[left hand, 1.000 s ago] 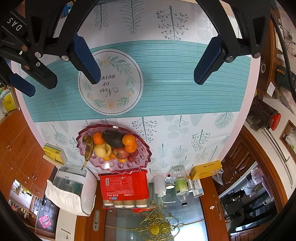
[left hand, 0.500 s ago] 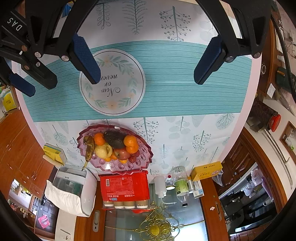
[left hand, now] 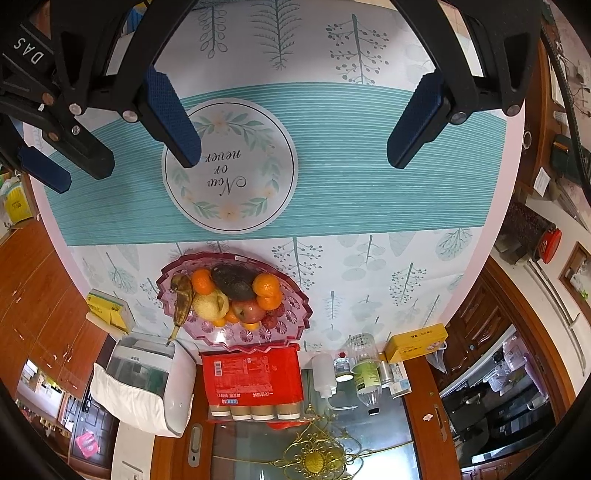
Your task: Organize fruits
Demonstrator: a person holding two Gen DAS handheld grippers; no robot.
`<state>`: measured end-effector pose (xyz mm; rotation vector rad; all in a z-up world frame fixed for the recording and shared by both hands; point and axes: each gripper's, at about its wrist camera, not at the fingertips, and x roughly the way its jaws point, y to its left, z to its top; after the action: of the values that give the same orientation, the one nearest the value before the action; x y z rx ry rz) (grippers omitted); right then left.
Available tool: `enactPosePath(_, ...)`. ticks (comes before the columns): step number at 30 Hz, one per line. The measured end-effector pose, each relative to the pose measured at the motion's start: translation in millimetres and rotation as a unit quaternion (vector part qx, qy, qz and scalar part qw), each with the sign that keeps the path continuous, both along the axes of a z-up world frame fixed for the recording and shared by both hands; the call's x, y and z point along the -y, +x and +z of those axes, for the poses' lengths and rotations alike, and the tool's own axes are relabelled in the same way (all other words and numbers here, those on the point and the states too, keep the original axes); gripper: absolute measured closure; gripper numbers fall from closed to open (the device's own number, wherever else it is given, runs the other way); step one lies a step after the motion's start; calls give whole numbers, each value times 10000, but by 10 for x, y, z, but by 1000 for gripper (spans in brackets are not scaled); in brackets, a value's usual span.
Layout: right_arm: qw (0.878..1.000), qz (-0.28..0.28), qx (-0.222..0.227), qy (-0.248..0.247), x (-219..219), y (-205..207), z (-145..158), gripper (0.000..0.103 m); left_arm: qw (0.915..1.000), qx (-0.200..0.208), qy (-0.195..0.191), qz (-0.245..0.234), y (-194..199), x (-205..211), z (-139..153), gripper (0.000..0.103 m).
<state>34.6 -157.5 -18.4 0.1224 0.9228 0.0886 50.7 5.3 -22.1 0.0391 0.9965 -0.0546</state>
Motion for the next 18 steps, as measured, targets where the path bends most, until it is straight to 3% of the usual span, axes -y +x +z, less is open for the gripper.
enactPosePath(18, 10000, -5, -40, 37, 64, 7, -41, 32, 10000, -53, 15, 14, 11, 14, -22, 3)
